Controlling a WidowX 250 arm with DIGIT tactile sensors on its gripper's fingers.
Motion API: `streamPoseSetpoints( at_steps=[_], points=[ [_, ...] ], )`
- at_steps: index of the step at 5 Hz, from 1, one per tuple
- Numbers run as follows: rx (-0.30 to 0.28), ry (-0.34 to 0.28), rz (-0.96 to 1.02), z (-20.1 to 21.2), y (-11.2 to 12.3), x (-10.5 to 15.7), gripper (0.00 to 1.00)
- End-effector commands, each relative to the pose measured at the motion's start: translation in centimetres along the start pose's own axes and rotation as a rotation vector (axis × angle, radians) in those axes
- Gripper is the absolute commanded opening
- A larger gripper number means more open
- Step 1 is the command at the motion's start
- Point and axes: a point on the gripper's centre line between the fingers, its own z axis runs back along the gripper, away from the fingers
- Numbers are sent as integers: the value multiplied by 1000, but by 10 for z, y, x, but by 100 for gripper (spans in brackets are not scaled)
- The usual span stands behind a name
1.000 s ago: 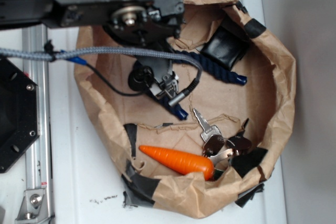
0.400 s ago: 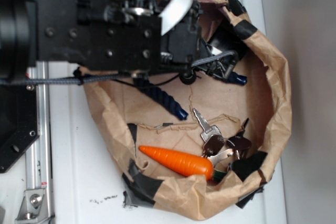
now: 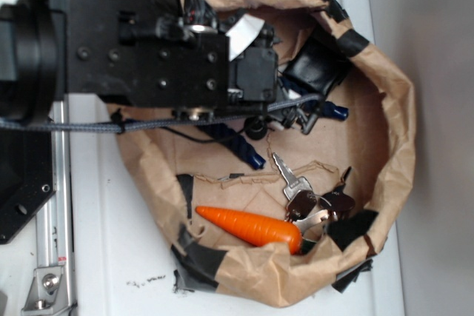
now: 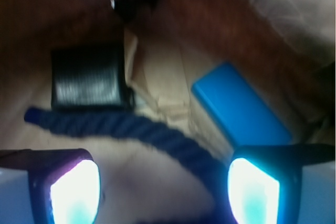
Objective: Grab the blue block.
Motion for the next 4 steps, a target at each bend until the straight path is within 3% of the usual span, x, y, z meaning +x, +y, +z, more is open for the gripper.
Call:
streamPoseSetpoints(
  at_steps=[1, 3, 4],
  points=[
    [-4, -40, 24, 11, 5, 12, 100],
    [41, -140, 23, -3, 36, 40, 100],
    [44, -147, 48, -4, 44, 51, 100]
  ],
)
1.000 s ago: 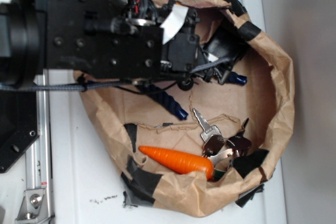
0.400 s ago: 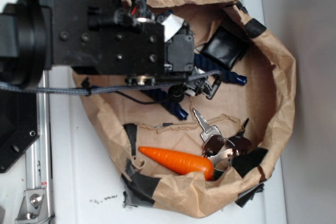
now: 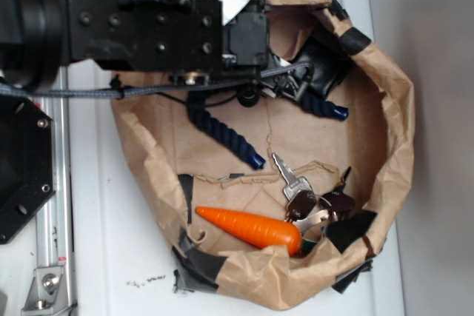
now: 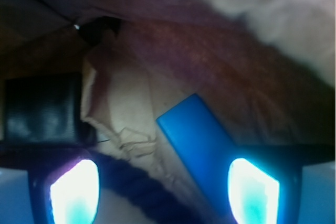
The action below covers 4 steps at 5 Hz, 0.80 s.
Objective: Grab the blue block.
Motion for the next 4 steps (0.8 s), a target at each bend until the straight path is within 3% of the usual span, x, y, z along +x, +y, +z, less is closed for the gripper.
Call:
streamPoseSetpoints(
  at_steps=[1, 2, 4],
  points=[
    [38, -5, 98, -7, 30, 23, 100],
    [90, 21, 97, -17, 45, 17, 100],
    [116, 22, 83, -19, 48, 12, 100]
  ],
)
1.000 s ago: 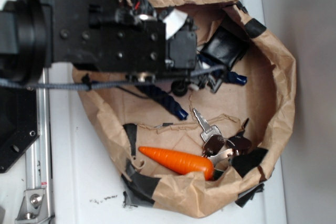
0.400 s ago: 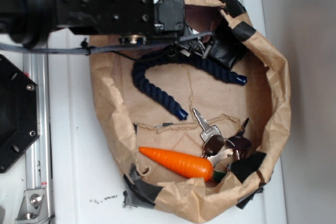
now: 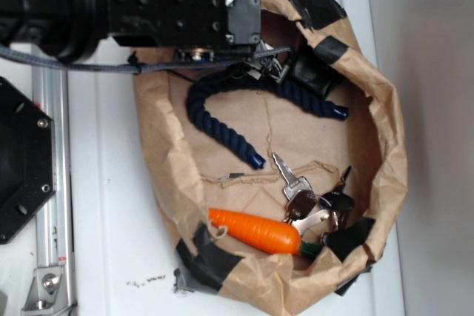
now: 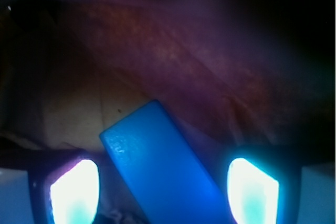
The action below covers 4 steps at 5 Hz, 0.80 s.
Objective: Grab the blue block.
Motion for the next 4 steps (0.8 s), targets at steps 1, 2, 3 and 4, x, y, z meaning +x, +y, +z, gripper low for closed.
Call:
streamPoseSetpoints(
  at_steps=[1, 2, 3, 4],
  points=[
    [20, -15, 48, 4, 22, 5, 100],
    [-5, 80, -63, -5, 14, -3, 100],
    [15, 197, -184, -18, 5, -16, 100],
    [17, 259, -249, -27, -2, -31, 100]
  ],
)
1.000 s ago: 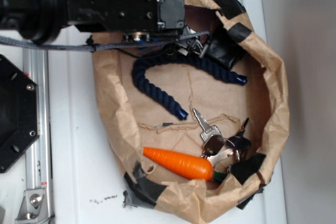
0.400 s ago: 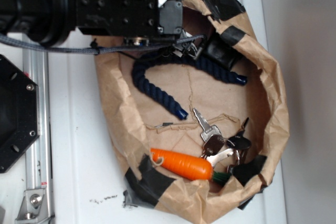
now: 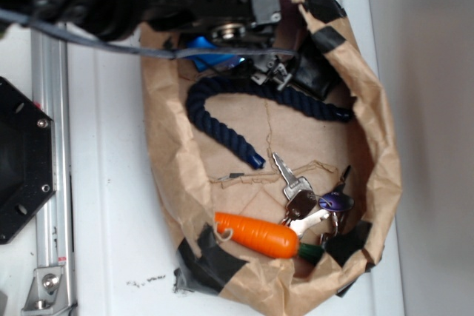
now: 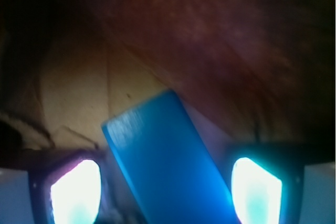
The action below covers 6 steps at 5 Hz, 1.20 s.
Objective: Grab the blue block.
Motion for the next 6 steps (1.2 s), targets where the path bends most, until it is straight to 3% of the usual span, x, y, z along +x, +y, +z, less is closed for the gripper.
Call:
streamPoseSetpoints(
  at_steps=[1, 2, 3, 5, 6],
  points=[
    [-2, 95, -117, -17, 0, -18, 100],
    [-53, 132, -218, -15, -6, -21, 68],
    [-64, 131, -249, -12, -7, -25, 0],
    [-123, 102, -341, 17, -12, -19, 0],
    [-256, 33, -468, 70, -38, -24, 0]
  ],
)
